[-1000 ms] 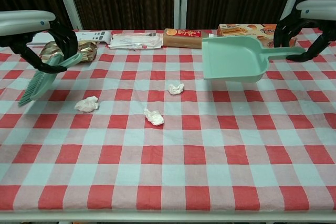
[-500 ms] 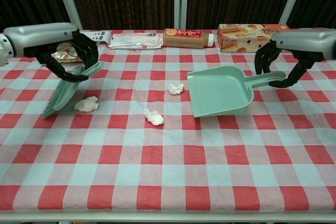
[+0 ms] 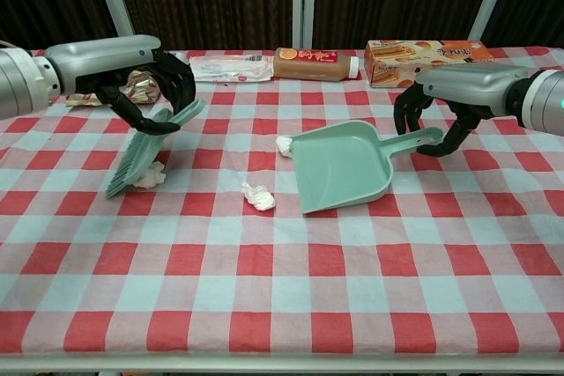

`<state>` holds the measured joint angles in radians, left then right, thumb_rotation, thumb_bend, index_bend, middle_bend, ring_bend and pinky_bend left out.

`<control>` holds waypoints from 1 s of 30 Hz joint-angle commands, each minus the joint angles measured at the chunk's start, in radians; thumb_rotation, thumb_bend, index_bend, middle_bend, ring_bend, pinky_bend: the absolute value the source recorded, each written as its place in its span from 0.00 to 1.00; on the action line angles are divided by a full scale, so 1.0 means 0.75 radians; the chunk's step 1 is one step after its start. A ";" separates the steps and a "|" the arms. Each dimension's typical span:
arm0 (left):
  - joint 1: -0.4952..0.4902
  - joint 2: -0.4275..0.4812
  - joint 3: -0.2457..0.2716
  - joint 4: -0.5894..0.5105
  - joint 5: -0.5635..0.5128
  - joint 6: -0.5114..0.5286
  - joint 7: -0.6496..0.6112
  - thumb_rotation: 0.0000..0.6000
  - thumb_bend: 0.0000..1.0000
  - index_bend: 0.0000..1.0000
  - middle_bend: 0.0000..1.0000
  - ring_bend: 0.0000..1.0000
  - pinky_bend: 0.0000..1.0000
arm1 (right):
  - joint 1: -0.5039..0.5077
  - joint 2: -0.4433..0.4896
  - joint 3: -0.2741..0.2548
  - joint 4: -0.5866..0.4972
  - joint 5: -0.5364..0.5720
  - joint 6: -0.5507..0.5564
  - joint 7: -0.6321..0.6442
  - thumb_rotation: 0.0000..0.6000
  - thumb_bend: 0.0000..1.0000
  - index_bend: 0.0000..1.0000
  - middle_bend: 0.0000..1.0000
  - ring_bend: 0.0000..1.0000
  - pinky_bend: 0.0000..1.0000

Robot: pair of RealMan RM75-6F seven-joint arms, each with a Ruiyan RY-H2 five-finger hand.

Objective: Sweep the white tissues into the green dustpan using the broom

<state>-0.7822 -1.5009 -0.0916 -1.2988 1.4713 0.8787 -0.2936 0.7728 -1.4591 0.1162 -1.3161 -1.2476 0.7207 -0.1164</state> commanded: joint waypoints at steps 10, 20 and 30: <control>-0.027 -0.020 -0.017 -0.014 -0.023 -0.015 0.006 1.00 0.41 0.54 0.54 0.40 0.32 | 0.024 0.036 -0.017 0.034 -0.008 -0.059 0.035 1.00 0.40 0.65 0.58 0.29 0.23; -0.059 -0.051 -0.033 -0.015 -0.044 -0.044 0.007 1.00 0.41 0.54 0.54 0.40 0.32 | 0.087 -0.066 0.017 0.073 -0.037 -0.068 0.066 1.00 0.40 0.65 0.58 0.29 0.22; -0.102 -0.096 -0.054 0.002 -0.051 -0.074 -0.034 1.00 0.41 0.54 0.54 0.40 0.32 | 0.124 -0.130 0.047 0.072 -0.003 -0.060 0.051 1.00 0.40 0.65 0.58 0.29 0.22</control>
<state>-0.8556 -1.5690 -0.1300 -1.2986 1.4332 0.8248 -0.3154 0.8640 -1.5540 0.1503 -1.2632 -1.2520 0.6744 -0.0763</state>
